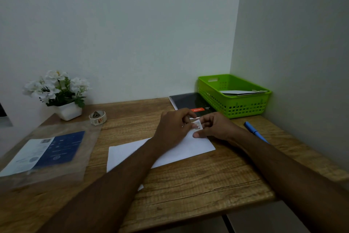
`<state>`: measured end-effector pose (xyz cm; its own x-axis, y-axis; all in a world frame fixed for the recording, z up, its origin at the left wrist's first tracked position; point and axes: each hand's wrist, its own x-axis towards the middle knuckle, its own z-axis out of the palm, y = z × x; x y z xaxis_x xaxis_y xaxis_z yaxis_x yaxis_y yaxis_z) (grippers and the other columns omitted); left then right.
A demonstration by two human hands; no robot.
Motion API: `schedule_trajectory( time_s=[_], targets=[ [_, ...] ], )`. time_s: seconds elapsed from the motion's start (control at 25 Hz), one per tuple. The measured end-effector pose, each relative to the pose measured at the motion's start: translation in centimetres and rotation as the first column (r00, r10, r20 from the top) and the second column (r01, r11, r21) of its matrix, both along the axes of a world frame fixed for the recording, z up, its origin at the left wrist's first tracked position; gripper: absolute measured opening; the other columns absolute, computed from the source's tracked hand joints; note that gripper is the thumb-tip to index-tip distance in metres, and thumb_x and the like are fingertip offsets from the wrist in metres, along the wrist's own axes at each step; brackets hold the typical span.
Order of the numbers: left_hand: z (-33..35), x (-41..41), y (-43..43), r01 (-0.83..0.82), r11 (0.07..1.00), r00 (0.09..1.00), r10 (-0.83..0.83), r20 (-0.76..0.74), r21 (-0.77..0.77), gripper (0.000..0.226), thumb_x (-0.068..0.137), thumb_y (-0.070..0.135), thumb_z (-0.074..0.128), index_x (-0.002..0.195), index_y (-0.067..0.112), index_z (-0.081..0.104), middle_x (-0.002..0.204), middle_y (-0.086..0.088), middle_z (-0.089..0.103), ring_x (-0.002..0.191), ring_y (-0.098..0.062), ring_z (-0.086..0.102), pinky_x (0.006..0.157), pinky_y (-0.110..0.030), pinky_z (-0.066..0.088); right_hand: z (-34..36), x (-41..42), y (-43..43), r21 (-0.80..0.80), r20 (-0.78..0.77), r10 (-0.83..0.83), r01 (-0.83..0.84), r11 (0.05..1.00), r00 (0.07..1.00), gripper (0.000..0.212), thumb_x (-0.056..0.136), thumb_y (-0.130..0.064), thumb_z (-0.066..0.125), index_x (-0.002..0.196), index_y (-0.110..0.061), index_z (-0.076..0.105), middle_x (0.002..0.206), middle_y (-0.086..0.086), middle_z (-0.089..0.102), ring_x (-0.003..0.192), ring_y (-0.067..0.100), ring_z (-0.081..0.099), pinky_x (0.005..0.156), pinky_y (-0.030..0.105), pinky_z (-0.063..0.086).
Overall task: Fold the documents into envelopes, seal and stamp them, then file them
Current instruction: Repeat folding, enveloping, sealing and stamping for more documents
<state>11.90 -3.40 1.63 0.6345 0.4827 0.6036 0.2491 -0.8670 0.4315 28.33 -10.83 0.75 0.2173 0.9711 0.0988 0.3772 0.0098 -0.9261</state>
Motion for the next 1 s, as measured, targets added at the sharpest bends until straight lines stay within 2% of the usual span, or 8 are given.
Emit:
schedule_trajectory(
  time_s=[0.2,0.36,0.44,0.52,0.6,0.72,0.88,1.0],
  targets=[
    [0.3,-0.2,-0.4,-0.024,0.997,0.999,0.022,0.026,0.068,0.021,0.08,0.017,0.067,0.1,0.023,0.065,0.072,0.016,0.06,0.074,-0.006,0.058,0.086,-0.043,0.043,0.3,0.0,-0.4,0.003,-0.103,0.02,-0.02,1.0,0.994,0.023,0.075,-0.007,0.079,0.095,0.0,0.072,0.091,0.012,0.075,0.083,0.016,0.07,0.074,0.024,0.056],
    [0.7,-0.5,-1.0,-0.114,0.97,0.993,0.115,0.007,0.214,0.025,0.081,0.018,0.057,0.105,0.022,0.064,0.089,0.008,0.066,0.089,-0.014,0.06,0.084,-0.029,0.025,0.6,-0.4,-1.1,0.06,-0.147,-0.062,0.071,0.996,0.987,0.008,0.079,-0.009,0.076,0.086,-0.01,0.074,0.08,0.003,0.075,0.072,0.011,0.07,0.064,0.021,0.056],
    [1.0,-0.7,-1.4,-0.187,0.902,0.98,0.197,0.014,0.388,0.023,0.079,0.022,0.058,0.101,0.018,0.065,0.093,0.001,0.065,0.092,-0.02,0.058,0.08,-0.033,0.028,0.8,-0.4,-1.5,0.103,-0.168,-0.14,0.159,0.982,0.976,0.009,0.078,-0.011,0.078,0.086,-0.011,0.074,0.08,0.005,0.075,0.068,0.013,0.067,0.059,0.025,0.052],
    [1.2,-0.7,-2.3,-0.243,0.857,0.969,0.236,0.074,0.455,0.016,0.079,0.02,0.065,0.094,0.015,0.066,0.085,-0.004,0.064,0.084,-0.023,0.058,0.075,-0.038,0.038,0.9,-0.2,-1.8,0.154,-0.216,-0.232,0.267,0.951,0.949,0.01,0.076,-0.015,0.08,0.085,-0.013,0.074,0.077,0.003,0.074,0.065,0.011,0.064,0.054,0.024,0.047],
    [1.2,-0.7,-3.4,-0.243,0.871,0.969,0.201,0.141,0.427,0.008,0.077,0.015,0.07,0.081,0.012,0.063,0.068,-0.005,0.061,0.064,-0.023,0.058,0.065,-0.038,0.046,1.0,-0.2,-2.1,0.19,-0.306,-0.297,0.364,0.912,0.905,0.011,0.075,-0.017,0.08,0.083,-0.015,0.073,0.074,-0.002,0.074,0.059,0.005,0.063,0.048,0.019,0.046],
    [1.1,-0.9,-4.7,-0.243,0.919,0.96,0.182,0.212,0.312,0.022,0.079,0.017,0.07,0.066,0.013,0.053,0.05,0.0,0.051,0.044,-0.019,0.048,0.047,-0.035,0.045,1.3,-0.3,-2.7,0.204,-0.462,-0.311,0.44,0.874,0.831,0.009,0.079,-0.014,0.077,0.084,-0.015,0.07,0.07,-0.004,0.073,0.056,0.004,0.062,0.045,0.017,0.047],
    [1.3,-0.8,-5.9,-0.289,0.948,0.949,0.266,0.171,0.131,0.029,0.08,0.043,0.069,0.065,0.02,0.06,0.054,0.008,0.057,0.049,-0.009,0.053,0.049,-0.027,0.045,2.2,-0.7,-3.6,0.223,-0.677,-0.244,0.51,0.831,0.694,0.007,0.082,-0.012,0.074,0.086,-0.014,0.069,0.072,-0.003,0.069,0.055,0.004,0.06,0.048,0.018,0.05],
    [2.3,0.9,-7.1,-0.25,0.956,0.94,0.278,0.198,-0.154,0.025,0.077,0.046,0.071,0.08,0.022,0.069,0.066,0.012,0.064,0.061,-0.003,0.06,0.055,-0.024,0.047,3.4,-0.5,-4.5,0.221,-0.771,-0.21,0.56,0.798,0.602,0.005,0.083,-0.013,0.073,0.086,-0.013,0.069,0.073,-0.001,0.066,0.053,0.003,0.058,0.049,0.017,0.052]
  ],
)
